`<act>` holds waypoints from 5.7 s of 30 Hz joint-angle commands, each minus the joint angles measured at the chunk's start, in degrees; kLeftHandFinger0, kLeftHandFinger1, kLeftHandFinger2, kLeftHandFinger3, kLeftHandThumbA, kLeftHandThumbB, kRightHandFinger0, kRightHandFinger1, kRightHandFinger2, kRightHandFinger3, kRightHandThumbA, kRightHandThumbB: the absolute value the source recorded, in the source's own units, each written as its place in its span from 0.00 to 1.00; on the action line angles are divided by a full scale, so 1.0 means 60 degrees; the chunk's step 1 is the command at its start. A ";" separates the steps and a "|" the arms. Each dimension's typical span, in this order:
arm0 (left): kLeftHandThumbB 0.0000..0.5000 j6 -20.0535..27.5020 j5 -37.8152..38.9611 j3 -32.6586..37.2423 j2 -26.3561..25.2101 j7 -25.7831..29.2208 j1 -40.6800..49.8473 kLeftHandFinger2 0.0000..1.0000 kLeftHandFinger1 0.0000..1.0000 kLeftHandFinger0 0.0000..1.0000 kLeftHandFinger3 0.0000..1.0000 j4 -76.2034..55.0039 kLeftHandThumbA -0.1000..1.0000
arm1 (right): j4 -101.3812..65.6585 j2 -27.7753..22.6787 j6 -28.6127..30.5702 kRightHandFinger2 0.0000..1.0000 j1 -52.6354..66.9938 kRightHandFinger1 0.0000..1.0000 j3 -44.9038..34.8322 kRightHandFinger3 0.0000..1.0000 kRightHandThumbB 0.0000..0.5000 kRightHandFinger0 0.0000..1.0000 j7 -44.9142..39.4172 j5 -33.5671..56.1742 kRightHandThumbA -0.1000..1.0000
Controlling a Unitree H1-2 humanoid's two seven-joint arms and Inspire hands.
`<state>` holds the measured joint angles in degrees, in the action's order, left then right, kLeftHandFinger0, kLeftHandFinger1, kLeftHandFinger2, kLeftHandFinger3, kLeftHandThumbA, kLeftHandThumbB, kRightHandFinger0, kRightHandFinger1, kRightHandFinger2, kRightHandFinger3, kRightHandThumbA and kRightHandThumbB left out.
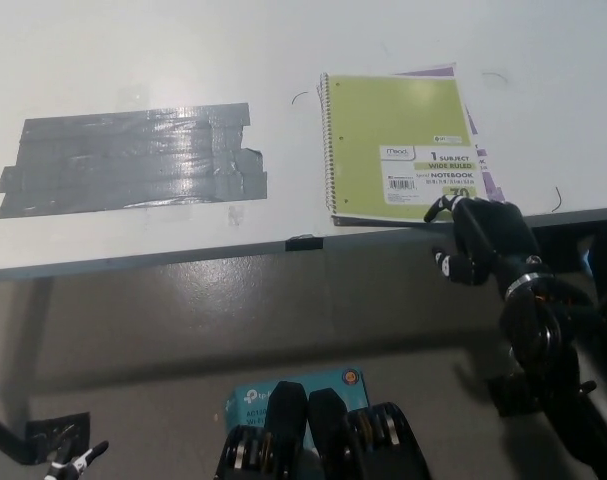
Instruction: The robot uses its right hand to align two notebooks stacked together until they are fully overlapped
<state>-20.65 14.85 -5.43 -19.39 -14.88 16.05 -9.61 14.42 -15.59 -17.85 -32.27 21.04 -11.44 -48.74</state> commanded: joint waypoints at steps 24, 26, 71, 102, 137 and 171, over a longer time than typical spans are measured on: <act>1.00 0.0209 -0.0017 -0.0137 -0.0119 -0.0067 0.0362 0.55 0.50 0.24 1.00 -0.0307 1.00 | 0.1036 -0.0295 0.0295 0.28 -0.0197 0.25 0.0124 0.55 0.31 0.45 0.0939 -0.0019 0.73; 1.00 0.0145 -0.0030 -0.0136 -0.0117 -0.0039 0.0370 0.57 0.52 0.26 1.00 -0.0340 1.00 | 0.1014 -0.0377 0.0324 0.28 -0.0206 0.27 0.0144 0.50 0.31 0.51 0.0878 -0.0016 0.75; 1.00 0.0160 -0.0143 -0.0018 -0.0232 -0.0150 0.0416 0.57 0.51 0.28 1.00 -0.0357 1.00 | 0.1934 -0.1070 0.2176 0.02 -0.1608 0.07 0.1452 0.40 0.41 0.89 0.2415 -0.1249 1.00; 1.00 0.0203 -0.0142 -0.0094 -0.0257 -0.0122 0.0514 0.60 0.56 0.37 1.00 -0.0416 1.00 | 0.0234 -0.0620 0.1219 0.02 -0.3286 0.00 0.0244 0.54 0.37 0.00 0.0580 -0.0570 1.00; 1.00 0.0194 -0.0184 0.0126 -0.0163 -0.0149 0.0388 0.57 0.53 0.36 1.00 -0.0463 1.00 | 0.3148 0.3049 -0.1512 1.00 -0.2778 1.00 -0.2898 1.00 0.78 1.00 0.0047 -0.2741 1.00; 1.00 0.0210 -0.0383 0.0230 -0.0327 -0.0084 0.0344 0.58 0.58 0.40 1.00 -0.0593 1.00 | 0.2762 0.1265 -0.0824 1.00 -0.0999 1.00 0.0123 1.00 0.75 1.00 -0.0153 -0.0732 1.00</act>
<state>-20.54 13.37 -3.88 -20.09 -14.88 18.00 -11.01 30.97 -5.34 -23.28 -41.08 20.64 -10.00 -55.24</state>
